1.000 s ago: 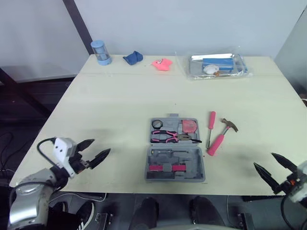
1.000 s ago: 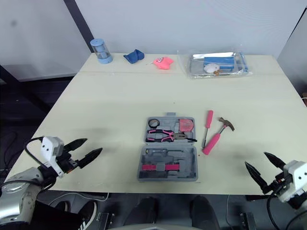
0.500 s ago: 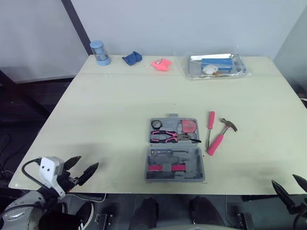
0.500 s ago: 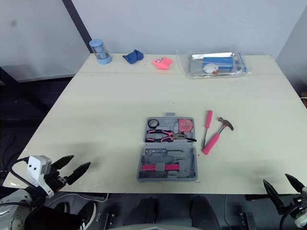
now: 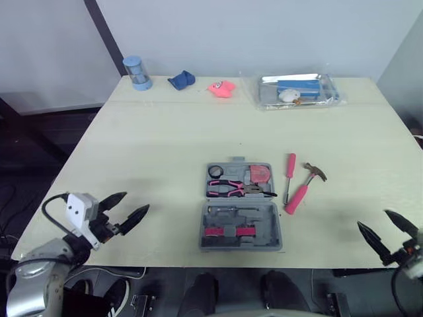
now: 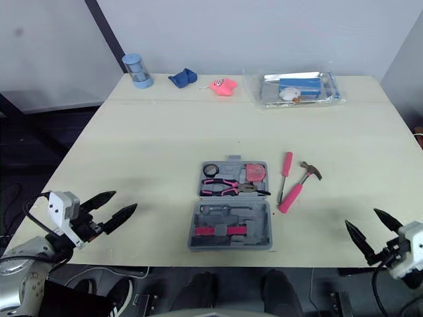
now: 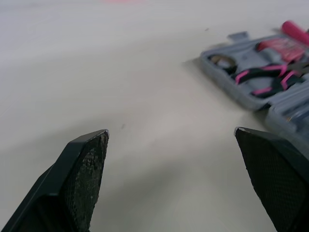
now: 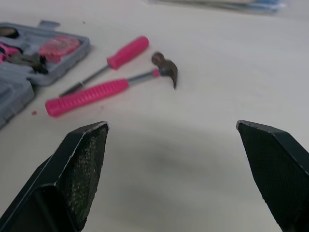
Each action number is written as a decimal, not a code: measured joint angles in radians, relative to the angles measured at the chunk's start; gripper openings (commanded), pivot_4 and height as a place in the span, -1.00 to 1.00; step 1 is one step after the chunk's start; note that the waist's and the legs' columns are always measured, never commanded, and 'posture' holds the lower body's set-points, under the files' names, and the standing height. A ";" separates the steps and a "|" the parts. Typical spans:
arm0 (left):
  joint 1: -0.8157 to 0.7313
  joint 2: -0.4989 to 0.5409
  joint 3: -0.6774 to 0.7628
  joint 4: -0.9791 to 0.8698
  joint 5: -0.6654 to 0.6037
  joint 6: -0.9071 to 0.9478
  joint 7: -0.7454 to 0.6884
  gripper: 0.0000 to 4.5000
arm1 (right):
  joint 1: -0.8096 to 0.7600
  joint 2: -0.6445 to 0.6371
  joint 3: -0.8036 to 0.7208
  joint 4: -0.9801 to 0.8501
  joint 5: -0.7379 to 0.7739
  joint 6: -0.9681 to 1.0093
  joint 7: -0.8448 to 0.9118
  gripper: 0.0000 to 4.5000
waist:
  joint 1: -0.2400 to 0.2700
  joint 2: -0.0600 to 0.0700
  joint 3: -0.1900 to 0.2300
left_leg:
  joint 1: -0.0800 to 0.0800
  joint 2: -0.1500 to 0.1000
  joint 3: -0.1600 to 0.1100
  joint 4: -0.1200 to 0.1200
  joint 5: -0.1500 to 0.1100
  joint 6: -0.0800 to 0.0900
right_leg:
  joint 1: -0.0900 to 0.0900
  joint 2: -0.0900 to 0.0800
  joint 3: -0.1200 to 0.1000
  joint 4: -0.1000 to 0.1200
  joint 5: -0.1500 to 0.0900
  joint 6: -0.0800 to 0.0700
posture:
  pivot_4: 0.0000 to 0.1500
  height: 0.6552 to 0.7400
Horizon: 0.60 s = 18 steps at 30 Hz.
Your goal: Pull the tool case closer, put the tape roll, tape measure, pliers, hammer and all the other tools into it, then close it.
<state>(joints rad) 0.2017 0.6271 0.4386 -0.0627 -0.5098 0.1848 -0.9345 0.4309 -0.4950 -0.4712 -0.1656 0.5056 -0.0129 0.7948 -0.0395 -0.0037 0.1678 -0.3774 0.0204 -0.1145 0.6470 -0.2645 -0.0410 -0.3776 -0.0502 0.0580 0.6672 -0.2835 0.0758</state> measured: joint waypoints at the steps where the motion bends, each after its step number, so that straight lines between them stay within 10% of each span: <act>1: -0.017 0.005 -0.020 -0.027 -0.006 0.013 -0.004 0.98 | -0.032 -0.008 0.024 -0.018 -0.008 0.024 -0.016 1.00 | -0.001 0.000 0.000 | 0.000 0.000 0.000 0.000 0.000 0.000 | 0.000 0.000 0.000 0.000 0.000 0.000 | 1.00 1.00; 18: -0.216 0.121 -0.163 -0.203 -0.122 0.158 -0.158 0.98 | -0.408 -0.116 0.265 -0.010 -0.113 0.278 -0.071 1.00 | -0.002 0.000 0.001 | -0.002 0.000 -0.001 -0.001 0.000 0.000 | -0.002 0.000 -0.001 0.000 0.000 0.000 | 1.00 1.00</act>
<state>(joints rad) -0.0148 0.7479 0.2754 -0.2660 -0.6316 0.3427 -1.0926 0.0233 -0.6106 -0.2061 -0.1758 0.3924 0.2648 0.7238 -0.0416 -0.0033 0.1688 -0.3792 0.0203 -0.1155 0.6458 -0.2644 -0.0410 -0.3793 -0.0498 0.0568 0.6667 -0.2832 0.0757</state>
